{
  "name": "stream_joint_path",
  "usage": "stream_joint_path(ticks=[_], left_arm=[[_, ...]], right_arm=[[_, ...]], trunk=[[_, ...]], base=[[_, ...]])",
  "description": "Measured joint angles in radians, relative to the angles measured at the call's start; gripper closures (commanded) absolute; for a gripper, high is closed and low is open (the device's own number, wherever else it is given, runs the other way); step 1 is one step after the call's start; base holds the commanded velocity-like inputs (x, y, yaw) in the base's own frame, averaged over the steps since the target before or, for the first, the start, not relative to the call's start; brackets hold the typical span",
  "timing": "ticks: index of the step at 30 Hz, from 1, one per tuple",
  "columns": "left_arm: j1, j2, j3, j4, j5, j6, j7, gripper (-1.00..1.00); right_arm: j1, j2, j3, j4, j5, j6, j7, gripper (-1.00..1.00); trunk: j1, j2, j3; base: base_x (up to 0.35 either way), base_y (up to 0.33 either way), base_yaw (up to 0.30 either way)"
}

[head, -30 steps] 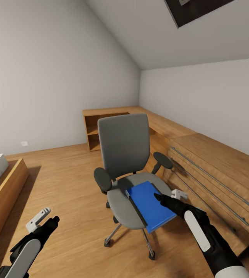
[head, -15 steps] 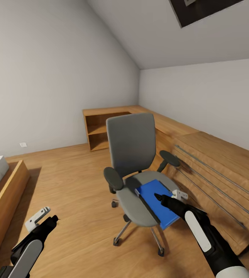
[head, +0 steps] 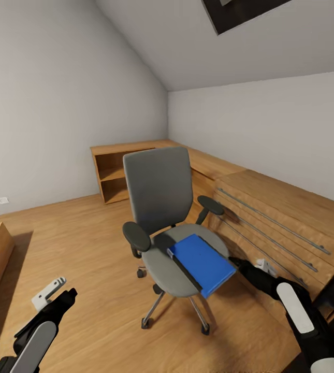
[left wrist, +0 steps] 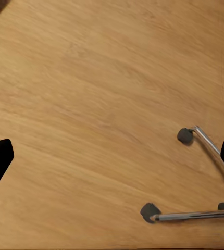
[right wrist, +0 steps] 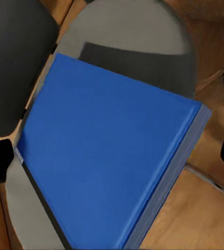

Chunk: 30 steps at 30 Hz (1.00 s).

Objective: In the bedroom, organize the workspace by keeping the computer under the desk, ensuring the monitor is on the desk, placing the keyboard on the desk next to the monitor, placing the mouse on the desk next to the keyboard, moving the folder from the swivel chair onto the desk next to the mouse, stacking the notebook on top of the folder with the pen on top of the notebook, and positioning the swivel chair next to the desk.

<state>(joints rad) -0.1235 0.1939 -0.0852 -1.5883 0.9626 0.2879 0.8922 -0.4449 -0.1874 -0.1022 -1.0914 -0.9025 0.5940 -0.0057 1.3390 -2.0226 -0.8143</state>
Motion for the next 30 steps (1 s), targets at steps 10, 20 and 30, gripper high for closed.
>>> stream_joint_path(ticks=[10,20,30], left_arm=[[0.000,0.004,0.004,0.001,0.001,0.001,0.000,-1.00],[0.000,0.006,0.005,0.000,0.003,0.003,-0.001,-1.00],[0.000,0.005,0.005,0.000,0.003,0.003,0.000,-1.00]], right_arm=[[0.010,-0.014,-0.006,0.015,-0.046,0.006,0.023,-1.00],[0.011,-0.011,-0.002,0.117,-0.041,0.002,0.244,-1.00],[0.011,0.011,0.002,0.119,-0.042,-0.016,0.254,-1.00]], trunk=[[0.038,-0.070,-0.031],[0.077,-0.140,-0.063],[0.115,-0.210,-0.094]], base=[[0.000,0.000,-0.267],[0.000,0.000,-0.043],[0.000,0.000,0.000]])
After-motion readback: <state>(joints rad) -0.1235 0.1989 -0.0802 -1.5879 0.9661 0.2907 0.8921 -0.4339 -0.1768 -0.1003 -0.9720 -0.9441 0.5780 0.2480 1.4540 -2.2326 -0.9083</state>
